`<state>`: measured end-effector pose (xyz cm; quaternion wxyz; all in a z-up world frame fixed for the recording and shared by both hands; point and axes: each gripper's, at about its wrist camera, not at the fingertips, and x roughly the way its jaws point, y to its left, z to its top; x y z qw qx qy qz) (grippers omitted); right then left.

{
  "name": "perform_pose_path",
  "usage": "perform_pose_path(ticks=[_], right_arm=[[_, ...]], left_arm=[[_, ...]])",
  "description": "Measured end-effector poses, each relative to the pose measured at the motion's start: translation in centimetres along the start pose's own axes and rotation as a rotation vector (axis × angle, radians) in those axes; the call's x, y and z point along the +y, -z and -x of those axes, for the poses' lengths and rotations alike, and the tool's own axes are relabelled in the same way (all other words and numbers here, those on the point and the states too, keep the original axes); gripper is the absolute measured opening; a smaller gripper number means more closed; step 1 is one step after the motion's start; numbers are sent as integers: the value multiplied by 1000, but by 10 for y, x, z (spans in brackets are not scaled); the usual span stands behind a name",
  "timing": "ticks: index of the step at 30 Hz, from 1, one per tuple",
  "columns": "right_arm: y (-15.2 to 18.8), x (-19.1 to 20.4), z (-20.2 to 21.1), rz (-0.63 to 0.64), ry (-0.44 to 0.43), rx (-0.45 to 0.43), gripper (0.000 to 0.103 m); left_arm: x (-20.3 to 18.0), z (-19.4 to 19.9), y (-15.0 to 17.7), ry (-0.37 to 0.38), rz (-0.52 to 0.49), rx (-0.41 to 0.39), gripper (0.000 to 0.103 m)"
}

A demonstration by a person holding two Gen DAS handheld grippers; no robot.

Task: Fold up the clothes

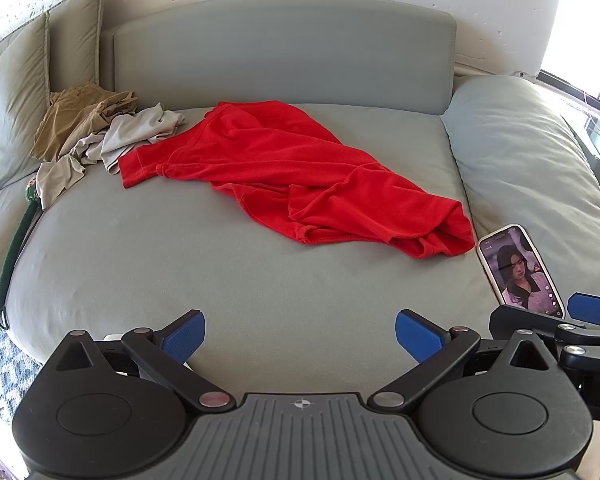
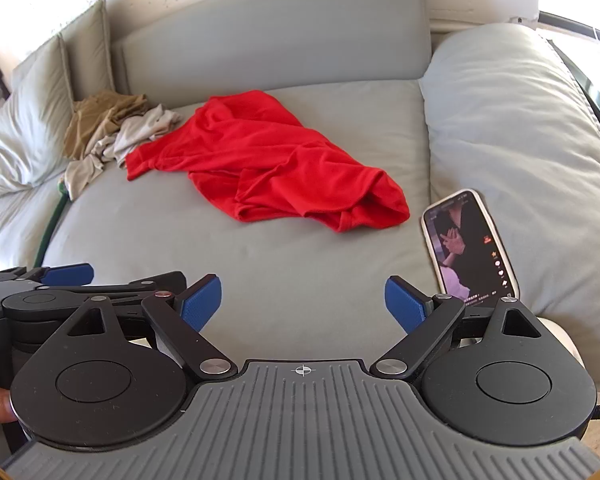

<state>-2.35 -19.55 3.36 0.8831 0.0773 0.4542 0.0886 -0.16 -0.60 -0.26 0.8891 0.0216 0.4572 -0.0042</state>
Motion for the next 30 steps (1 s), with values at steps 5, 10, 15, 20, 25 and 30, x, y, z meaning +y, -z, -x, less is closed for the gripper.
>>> perform_pose_path(ticks=[5,10,15,20,25,30], right_arm=[[0,-1,-1,-1,0,4,90],[1,-2,-2,-2,0,8,90],[2,-2,-7,5,0,14,90],[1,-3,-19,12,19,24,90],[1,-2,-30,37,17,-4,90],[0,2,-43,110,23,-38,88]], left_arm=[[0,0,0,1,-2,3,102],[1,-3,0,4,-1,10,102],[4,-11,2,14,12,35,102],[12,-28,4,11,43,73,102],[32,-48,4,-8,113,93,99],[46,-66,3,-22,136,120,84]])
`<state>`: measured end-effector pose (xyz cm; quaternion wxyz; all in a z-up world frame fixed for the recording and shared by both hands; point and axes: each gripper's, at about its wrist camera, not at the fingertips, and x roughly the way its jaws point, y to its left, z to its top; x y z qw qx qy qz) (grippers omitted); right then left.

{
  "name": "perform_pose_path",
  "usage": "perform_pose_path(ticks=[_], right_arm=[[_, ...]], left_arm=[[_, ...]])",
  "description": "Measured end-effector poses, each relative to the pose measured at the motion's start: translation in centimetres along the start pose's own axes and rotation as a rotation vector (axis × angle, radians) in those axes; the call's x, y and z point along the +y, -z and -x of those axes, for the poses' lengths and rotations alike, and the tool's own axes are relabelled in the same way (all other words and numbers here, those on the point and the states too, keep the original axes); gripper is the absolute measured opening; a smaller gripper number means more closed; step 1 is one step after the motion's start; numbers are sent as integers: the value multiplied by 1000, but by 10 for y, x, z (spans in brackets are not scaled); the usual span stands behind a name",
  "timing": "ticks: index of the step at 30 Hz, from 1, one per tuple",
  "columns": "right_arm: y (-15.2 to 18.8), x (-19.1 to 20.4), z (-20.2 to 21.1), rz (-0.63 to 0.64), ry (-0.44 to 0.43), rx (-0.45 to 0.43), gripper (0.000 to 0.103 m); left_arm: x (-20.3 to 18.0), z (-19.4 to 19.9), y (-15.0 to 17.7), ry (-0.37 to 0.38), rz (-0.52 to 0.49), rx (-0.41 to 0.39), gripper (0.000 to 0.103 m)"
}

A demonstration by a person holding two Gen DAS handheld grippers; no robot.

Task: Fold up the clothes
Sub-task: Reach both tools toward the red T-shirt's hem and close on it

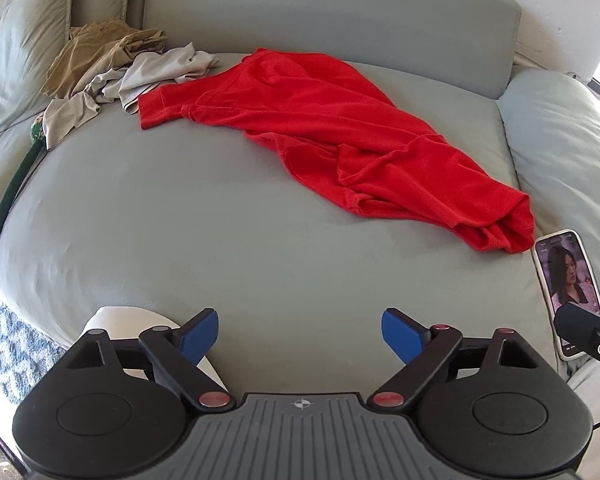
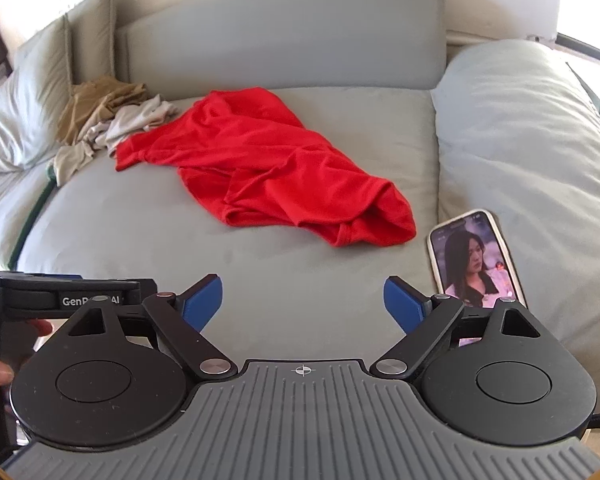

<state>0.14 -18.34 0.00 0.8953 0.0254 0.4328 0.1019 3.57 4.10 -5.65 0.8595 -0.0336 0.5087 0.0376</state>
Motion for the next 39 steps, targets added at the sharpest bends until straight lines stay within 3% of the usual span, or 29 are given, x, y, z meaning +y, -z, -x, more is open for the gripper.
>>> perform_pose_path(ticks=[4,6,9,12,15,18,22,24,25,26,28,31,33,36,37,39], right_arm=[[3,4,-18,93,10,-37,84],[6,7,-30,179,35,-95,75],[8,10,-48,276,72,-145,64],[4,5,-69,282,68,-129,56],[-8,8,-90,347,58,-121,49],[-22,18,-114,446,37,-120,45],[-38,28,-154,512,13,-44,44],[-42,28,-173,494,9,5,32],[-44,27,-178,475,4,28,22],[-46,26,-184,455,-1,51,2],[-55,23,-182,412,-15,51,2],[-85,11,-152,327,3,-85,2],[-111,-12,-128,178,68,-205,2],[-134,-61,-112,-78,220,-257,3],[-139,-75,-111,-142,256,-243,10],[-134,-95,-126,-188,244,-110,30]], left_arm=[[9,-15,-4,33,23,29,73],[12,-21,-7,46,26,36,65],[17,-25,-12,63,43,10,66],[19,-30,-17,67,51,-3,75],[18,-38,-21,50,42,9,76],[21,-43,-26,77,57,10,75],[21,-44,-32,73,57,-7,75],[21,-44,-34,66,56,-16,75],[21,-44,-35,66,57,-17,74],[23,-45,-35,68,61,-16,74],[25,-47,-35,62,65,-11,65],[28,-48,-34,52,67,-12,62],[29,-48,-34,59,73,-14,61],[31,-51,-33,61,92,-6,62],[31,-53,-33,62,96,-1,62],[31,-59,-33,66,103,6,63]])
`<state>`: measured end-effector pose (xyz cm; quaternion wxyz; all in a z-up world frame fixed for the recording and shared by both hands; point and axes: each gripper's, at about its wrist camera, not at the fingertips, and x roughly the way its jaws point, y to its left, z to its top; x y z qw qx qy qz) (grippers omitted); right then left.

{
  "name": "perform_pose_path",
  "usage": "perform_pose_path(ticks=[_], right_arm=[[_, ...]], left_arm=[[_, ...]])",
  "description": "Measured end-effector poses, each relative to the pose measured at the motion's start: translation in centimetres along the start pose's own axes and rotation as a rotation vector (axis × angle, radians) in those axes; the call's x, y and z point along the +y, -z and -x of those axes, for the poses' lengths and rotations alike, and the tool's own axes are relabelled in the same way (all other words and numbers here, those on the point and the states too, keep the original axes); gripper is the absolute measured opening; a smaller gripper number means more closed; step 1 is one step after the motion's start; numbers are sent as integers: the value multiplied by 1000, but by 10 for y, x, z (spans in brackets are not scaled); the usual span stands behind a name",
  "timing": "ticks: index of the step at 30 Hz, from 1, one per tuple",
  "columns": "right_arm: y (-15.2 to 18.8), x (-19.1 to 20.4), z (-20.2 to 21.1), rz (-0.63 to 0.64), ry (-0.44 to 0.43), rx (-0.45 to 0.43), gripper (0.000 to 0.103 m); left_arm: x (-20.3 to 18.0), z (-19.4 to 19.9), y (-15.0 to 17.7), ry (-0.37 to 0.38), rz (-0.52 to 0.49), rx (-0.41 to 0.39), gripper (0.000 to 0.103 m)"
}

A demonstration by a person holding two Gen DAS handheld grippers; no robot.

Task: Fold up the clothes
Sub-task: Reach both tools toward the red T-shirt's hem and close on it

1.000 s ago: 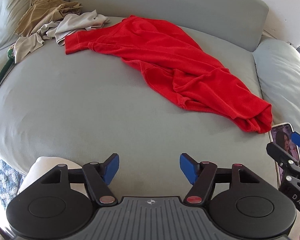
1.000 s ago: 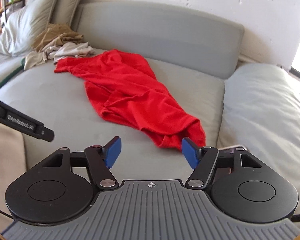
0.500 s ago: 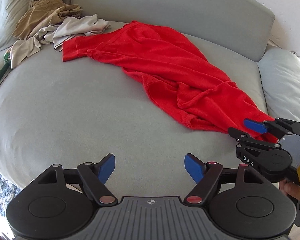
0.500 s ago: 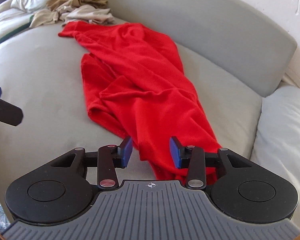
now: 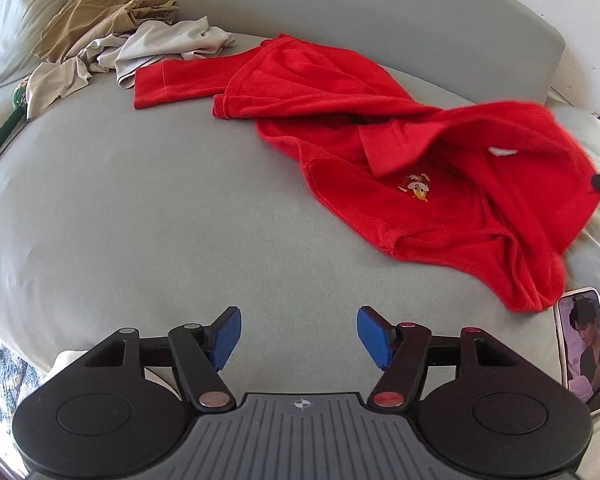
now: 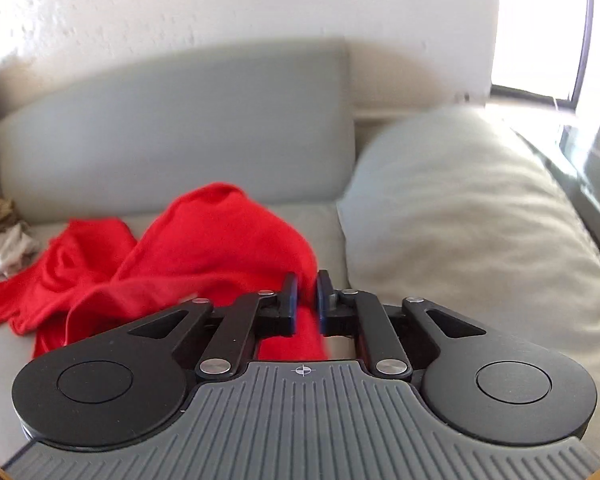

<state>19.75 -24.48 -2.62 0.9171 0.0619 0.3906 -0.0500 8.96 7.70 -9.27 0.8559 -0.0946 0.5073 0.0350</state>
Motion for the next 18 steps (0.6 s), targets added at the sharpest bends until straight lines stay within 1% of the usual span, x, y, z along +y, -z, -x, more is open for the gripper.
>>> perform_pose_path(ticks=[1,4,5,7,9,10,11,14,16,18], right_arm=[[5,-6,-5,-8,-12,48,36],[31,-14,2,-9,-68,75,53],[39,-17,5,-19,-98,92,57],[55,-21,13,-67,-196,145,57],[72,-26,22,-128,-302,194,57],[81,-27,27,-155,-347,213,57],[89,-26,32,-172,-375,219,57],[108,-23,37,-219,-420,232,57],[120,-25,34,-277,-443,259,57],[131,-31,25,-355,-461,301,57]], left_arm=[[1,-4,0,4,3,-1,63],[8,-18,-7,54,26,-31,61],[14,-25,-12,80,57,-44,61],[27,-41,-24,134,142,-68,55],[39,-57,-38,203,240,-94,52],[45,-65,-44,236,285,-108,50],[48,-72,-50,260,314,-117,49],[52,-95,-65,304,342,-128,49],[53,-109,-72,325,343,-136,49],[54,-118,-80,366,332,-124,48]])
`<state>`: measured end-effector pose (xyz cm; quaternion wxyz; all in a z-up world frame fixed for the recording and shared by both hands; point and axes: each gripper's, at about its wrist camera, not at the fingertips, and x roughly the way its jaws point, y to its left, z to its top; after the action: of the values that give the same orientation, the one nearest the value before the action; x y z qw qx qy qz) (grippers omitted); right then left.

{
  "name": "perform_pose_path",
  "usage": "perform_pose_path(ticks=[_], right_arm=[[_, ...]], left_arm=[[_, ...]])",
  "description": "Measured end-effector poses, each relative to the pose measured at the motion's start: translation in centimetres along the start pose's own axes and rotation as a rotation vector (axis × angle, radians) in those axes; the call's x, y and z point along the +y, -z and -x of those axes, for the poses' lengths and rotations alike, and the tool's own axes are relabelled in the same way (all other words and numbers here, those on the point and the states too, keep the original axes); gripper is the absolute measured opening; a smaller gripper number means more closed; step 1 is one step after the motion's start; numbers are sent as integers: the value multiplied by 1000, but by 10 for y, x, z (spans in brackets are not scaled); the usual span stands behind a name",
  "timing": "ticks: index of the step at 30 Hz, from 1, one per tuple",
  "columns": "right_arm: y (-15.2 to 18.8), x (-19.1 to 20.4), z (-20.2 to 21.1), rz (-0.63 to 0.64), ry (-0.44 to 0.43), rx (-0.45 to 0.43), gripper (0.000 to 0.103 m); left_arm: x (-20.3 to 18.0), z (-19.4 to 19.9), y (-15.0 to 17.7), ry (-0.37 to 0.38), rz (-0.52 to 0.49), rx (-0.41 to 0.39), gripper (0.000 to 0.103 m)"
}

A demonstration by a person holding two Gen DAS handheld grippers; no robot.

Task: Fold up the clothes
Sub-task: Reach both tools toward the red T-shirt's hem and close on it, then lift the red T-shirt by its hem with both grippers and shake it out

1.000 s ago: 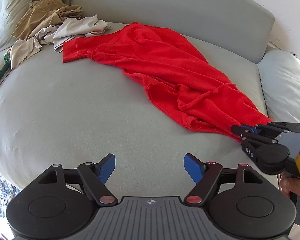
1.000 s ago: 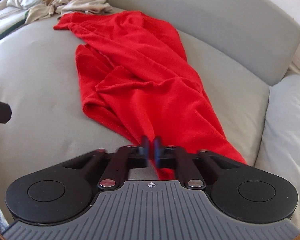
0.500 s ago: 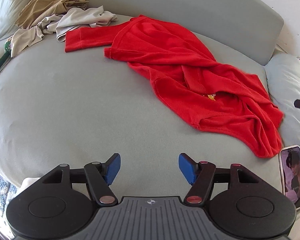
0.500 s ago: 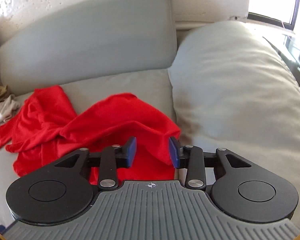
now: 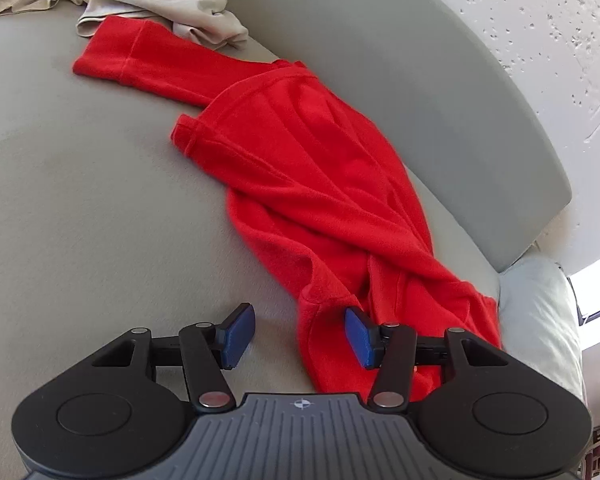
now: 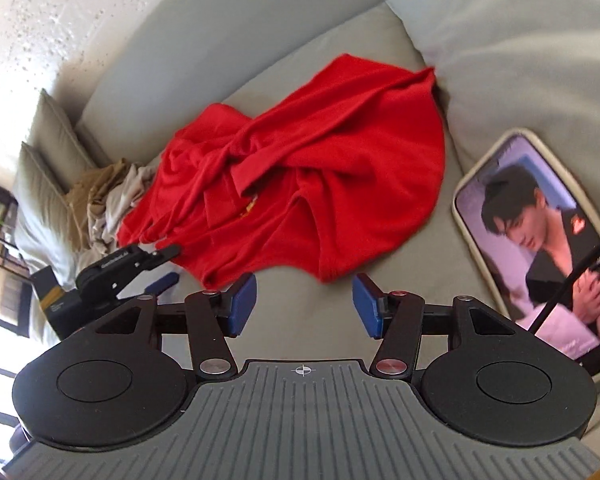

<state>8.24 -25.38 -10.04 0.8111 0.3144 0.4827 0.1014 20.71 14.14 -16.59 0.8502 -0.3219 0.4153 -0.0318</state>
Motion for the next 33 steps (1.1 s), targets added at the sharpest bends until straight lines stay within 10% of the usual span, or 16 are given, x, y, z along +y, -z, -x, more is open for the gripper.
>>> perform_pose_path(ticks=[6,10,25,33], right_arm=[[6,-20,-16,-76,21,31,57],[5,-23,-24,-73,22,28,57],[0,-55,-29,-313,26,-186,50],[-19,-47,-44,-242,49,-276,54]], left_arm=[[-9,-15,-9,43,-61,87,33],[-17,-16,-3,-6,-80,141,2],[4,56,13,-114,52,-7,1],[18,68,16,-144,119,2,2]])
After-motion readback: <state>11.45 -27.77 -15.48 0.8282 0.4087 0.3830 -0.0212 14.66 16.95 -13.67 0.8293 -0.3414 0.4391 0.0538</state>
